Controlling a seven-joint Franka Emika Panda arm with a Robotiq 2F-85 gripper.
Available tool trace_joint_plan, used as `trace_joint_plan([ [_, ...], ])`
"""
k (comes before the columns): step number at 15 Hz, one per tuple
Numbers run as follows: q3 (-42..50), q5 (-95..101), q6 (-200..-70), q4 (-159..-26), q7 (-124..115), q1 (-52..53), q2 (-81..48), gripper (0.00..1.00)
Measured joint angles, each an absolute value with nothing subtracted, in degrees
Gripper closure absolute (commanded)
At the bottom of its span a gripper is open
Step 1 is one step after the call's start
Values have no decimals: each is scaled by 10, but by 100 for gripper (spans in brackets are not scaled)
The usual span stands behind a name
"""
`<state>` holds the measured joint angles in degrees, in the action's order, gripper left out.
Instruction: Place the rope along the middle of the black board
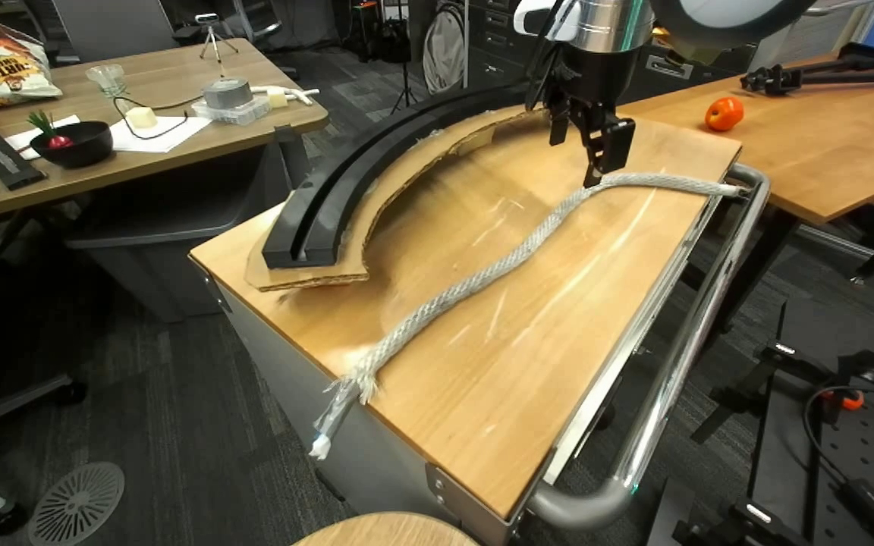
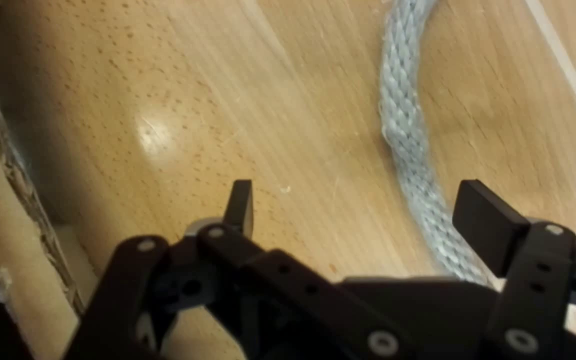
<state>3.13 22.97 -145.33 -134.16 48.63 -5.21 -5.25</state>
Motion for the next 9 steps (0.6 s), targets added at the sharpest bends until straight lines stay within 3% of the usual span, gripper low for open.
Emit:
trace_joint_plan([
  [4,38,248,-1453,-1339,500,-54,-73,0],
  [5,39,248,-1453,-1339,505,-55,-78,25],
  [6,40,247,-1454,-1339,512,-58,-82,25],
  [9,40,231,-1453,-1339,540,-64,-89,48],
])
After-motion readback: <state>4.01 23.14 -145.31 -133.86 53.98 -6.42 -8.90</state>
